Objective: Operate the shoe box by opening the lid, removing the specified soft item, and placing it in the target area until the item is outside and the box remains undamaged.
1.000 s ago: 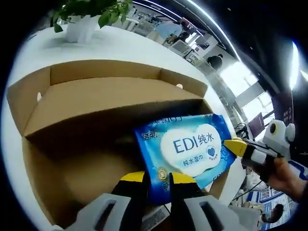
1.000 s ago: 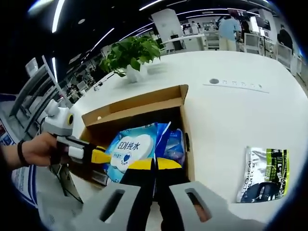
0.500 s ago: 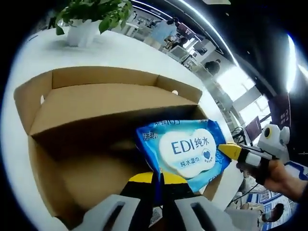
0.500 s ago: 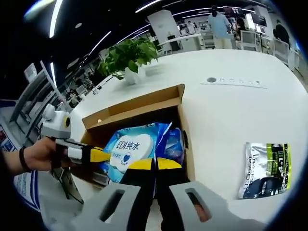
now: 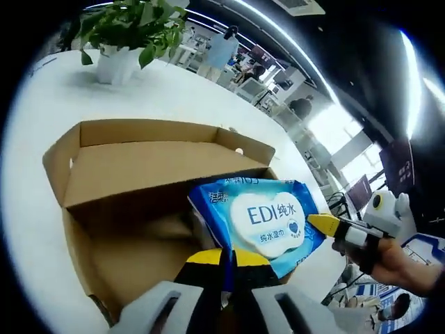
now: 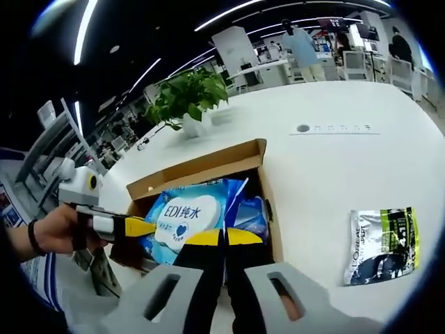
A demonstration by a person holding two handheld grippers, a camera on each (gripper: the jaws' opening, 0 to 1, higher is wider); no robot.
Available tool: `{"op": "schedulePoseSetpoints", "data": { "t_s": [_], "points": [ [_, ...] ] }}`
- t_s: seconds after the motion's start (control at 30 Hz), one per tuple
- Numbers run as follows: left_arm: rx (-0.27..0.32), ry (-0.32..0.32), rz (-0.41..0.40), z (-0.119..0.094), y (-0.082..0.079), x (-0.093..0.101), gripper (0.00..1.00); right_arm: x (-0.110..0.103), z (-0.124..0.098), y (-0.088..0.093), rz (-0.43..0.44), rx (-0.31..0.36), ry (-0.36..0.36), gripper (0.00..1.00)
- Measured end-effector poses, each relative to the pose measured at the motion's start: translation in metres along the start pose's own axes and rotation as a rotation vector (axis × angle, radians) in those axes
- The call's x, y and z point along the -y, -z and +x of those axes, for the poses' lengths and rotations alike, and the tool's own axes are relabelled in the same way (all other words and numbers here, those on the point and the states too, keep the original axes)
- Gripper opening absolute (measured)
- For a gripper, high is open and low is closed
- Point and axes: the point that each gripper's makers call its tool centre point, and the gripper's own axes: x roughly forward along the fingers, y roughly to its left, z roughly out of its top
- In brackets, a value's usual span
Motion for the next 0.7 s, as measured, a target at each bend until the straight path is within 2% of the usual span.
{"op": "schedulePoseSetpoints", "data": {
  "t_s": [0.37,0.7],
  "points": [
    [0.009,0.018,0.047,-0.004,-0.01,0.019,0.02,0.0,-0.018,-0.008,0.005,0.047,0.009,0.0],
    [-0.011,0.046,0.098,0.008,-0.01,0.05,0.02,0.024,-0.048,-0.006,0.044,0.09,0.044,0.0]
  ]
}}
